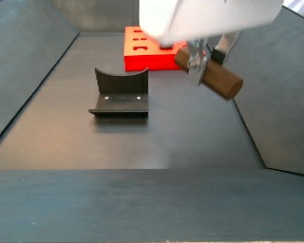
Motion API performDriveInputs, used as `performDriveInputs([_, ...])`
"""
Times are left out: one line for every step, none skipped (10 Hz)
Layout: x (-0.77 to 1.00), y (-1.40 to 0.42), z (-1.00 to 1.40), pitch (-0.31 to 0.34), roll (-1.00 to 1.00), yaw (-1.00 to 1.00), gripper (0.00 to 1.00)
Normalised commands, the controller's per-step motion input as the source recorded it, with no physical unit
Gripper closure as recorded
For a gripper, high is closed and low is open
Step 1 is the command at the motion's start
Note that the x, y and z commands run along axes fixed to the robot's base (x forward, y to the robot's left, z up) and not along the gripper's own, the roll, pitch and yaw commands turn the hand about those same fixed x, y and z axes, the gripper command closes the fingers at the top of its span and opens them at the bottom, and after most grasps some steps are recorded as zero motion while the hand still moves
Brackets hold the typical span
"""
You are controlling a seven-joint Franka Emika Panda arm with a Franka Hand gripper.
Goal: Pick up the hexagon object. Move up. Place the hexagon object on the fixture. Regrasp the hexagon object. Move to above the board. Insert the hexagon object.
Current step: Place the hexagon object on the fixture.
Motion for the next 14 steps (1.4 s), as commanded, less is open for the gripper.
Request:
performDriveInputs([-0.01, 0.0, 0.36, 0.11, 0.1, 0.04, 1.0])
performDriveInputs([0.0, 0.0, 0.23, 0.116, 0.1, 0.04, 1.0])
performDriveInputs([1.0, -0.82, 0.02, 0.085, 0.11, -1.0, 1.0])
performDriveInputs([1.0, -0.82, 0.0, 0.088, 0.11, -1.0, 1.0])
performDriveInputs([1.0, -0.76, 0.0, 0.099, 0.12, -1.0, 1.0])
performDriveInputs([1.0, -0.69, 0.0, 0.113, 0.13, -1.0, 1.0])
performDriveInputs([1.0, -0.63, 0.0, 0.144, 0.14, -1.0, 1.0])
performDriveInputs([1.0, -0.57, -0.01, 0.179, 0.16, -1.0, 1.0])
performDriveInputs([1.0, -0.52, 0.0, 0.227, 0.19, -1.0, 1.0])
performDriveInputs([1.0, -0.48, 0.0, 0.268, 0.2, -0.88, 1.0])
performDriveInputs([1.0, -0.41, 0.0, 0.275, 0.16, -0.55, 1.0])
performDriveInputs([1.0, -0.35, 0.0, 0.264, 0.13, -0.34, 1.0])
performDriveInputs([1.0, -0.31, 0.0, 0.245, 0.1, -0.21, 1.0])
performDriveInputs([1.0, -0.25, 0.0, 0.213, 0.08, -0.1, 1.0])
